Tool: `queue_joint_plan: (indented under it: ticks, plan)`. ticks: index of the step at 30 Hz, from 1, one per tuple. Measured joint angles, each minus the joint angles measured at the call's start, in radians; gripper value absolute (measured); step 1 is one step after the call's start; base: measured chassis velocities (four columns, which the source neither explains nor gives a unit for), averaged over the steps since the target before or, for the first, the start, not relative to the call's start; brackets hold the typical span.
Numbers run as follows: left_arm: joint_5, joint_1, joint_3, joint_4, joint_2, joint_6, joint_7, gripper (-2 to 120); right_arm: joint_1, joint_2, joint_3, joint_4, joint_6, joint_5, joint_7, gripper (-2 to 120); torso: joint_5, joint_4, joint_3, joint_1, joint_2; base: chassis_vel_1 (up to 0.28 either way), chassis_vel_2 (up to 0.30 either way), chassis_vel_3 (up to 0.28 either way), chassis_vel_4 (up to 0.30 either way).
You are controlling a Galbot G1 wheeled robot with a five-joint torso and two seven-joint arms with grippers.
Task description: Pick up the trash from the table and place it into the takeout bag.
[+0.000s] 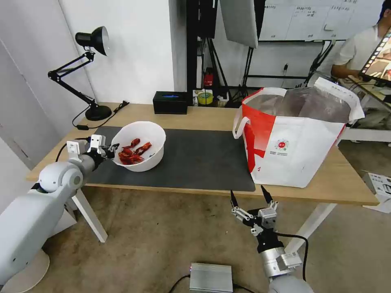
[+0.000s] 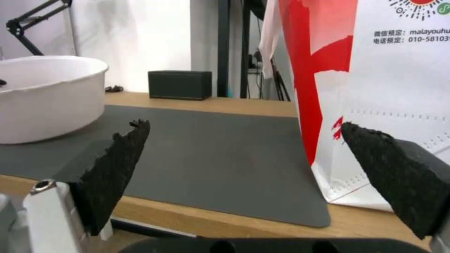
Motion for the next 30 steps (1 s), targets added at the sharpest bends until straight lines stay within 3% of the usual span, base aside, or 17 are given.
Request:
queue_joint_plan:
  ticks: [14, 21, 30]
  plan:
    - [-0.158, 0.055, -0.021, -0.189, 0.042, 0.053, -0.048, 0, 0.000, 0.000, 0.000, 0.000, 0.000, 0.000, 0.000, 100, 0.0001, 0.0000, 0.000, 0.000, 0.000, 0.000, 0.000, 0.000, 0.000]
    - [-0.213, 0.035, -0.002, -0.234, 0.048, 0.079, -0.062, 0, 0.000, 0.000, 0.000, 0.000, 0.000, 0.000, 0.000, 100, 0.0002, -0.0002, 0.000, 0.000, 0.000, 0.000, 0.000, 0.000, 0.000]
    - [-0.347, 0.018, 0.017, -0.321, 0.082, 0.120, -0.133, 0, 0.000, 0.000, 0.000, 0.000, 0.000, 0.000, 0.000, 100, 0.0000, 0.0000, 0.000, 0.000, 0.000, 0.000, 0.000, 0.000, 0.000]
